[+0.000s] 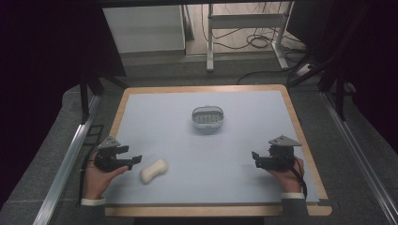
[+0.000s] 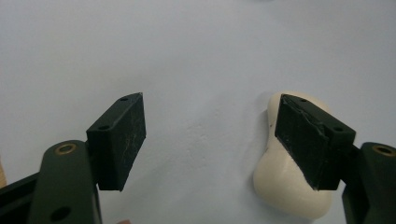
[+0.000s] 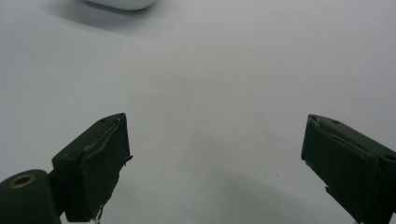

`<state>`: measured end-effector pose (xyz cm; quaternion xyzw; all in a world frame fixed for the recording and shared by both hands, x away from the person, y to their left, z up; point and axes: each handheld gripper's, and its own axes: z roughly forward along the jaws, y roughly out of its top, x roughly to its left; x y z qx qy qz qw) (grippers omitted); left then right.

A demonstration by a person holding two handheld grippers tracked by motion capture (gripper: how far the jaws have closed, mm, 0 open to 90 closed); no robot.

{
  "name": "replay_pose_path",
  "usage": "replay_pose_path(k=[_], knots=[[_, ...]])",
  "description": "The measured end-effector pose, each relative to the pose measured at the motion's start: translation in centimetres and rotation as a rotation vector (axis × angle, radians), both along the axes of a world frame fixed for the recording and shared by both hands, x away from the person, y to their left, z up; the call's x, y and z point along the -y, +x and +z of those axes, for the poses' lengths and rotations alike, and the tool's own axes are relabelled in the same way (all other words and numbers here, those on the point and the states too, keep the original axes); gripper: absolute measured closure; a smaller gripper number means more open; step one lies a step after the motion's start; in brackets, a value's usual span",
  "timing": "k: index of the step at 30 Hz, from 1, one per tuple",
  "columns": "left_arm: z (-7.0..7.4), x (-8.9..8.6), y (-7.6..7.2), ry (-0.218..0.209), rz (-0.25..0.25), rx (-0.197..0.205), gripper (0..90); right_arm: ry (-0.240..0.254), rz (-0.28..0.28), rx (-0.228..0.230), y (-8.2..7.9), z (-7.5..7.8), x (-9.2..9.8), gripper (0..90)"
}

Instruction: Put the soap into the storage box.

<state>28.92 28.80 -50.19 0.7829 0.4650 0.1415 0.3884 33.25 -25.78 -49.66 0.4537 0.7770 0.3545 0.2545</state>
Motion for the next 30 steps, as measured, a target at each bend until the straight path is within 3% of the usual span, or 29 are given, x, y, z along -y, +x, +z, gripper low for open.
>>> replay_pose_path(k=[11, 18, 24, 30], knots=[[-0.2, 0.1, -0.2, 0.003, -0.009, 0.0, 24.6, -0.005, -0.002, 0.025, -0.3, 0.0, 0.2, 7.4], [-0.4, 0.3, 0.1, 0.022, -0.008, -0.014, 24.4, -0.012, -0.012, 0.005, -0.2, -0.4, 0.6, 7.7], [-0.2, 0.0, 0.3, 0.085, -0.023, -0.046, 24.2, -0.001, -0.023, 0.001, -0.5, -0.4, 1.0, 7.8], [1.3, -0.5, 0.4, 0.112, -0.055, -0.064, 24.7, -0.002, -0.017, -0.004, -0.5, -0.4, 0.7, 7.8]])
